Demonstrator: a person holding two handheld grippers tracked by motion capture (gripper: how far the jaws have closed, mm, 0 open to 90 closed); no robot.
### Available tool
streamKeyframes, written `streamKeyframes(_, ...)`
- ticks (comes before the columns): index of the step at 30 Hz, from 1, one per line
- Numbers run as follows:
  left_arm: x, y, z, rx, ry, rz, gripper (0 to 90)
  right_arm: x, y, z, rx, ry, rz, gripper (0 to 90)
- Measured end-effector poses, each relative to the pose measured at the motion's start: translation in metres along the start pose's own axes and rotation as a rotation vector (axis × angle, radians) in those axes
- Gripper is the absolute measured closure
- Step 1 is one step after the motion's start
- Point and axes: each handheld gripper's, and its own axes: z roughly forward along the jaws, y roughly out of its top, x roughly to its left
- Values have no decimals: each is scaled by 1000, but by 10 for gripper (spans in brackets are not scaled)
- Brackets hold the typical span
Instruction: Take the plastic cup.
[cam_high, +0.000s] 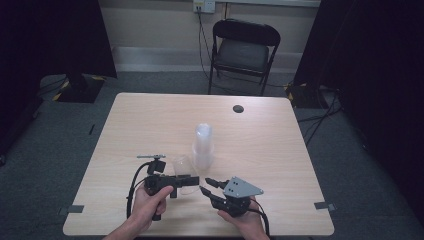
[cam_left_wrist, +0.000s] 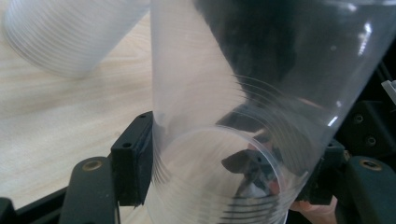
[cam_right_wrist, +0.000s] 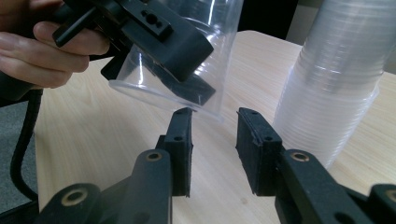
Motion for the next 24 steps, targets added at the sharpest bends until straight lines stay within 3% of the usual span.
streamKeyframes(7, -4, -2, 4, 14, -11, -17, 332, 5, 0, 2, -4, 1, -33, 677)
streamKeyframes(12, -3, -3, 6, 15, -50, -70, 333, 4, 0, 1, -25, -3, -38, 683)
streamKeyframes(24, -9, -8, 13, 26, -97, -80, 341, 4, 0, 4, -52, -24, -36, 682)
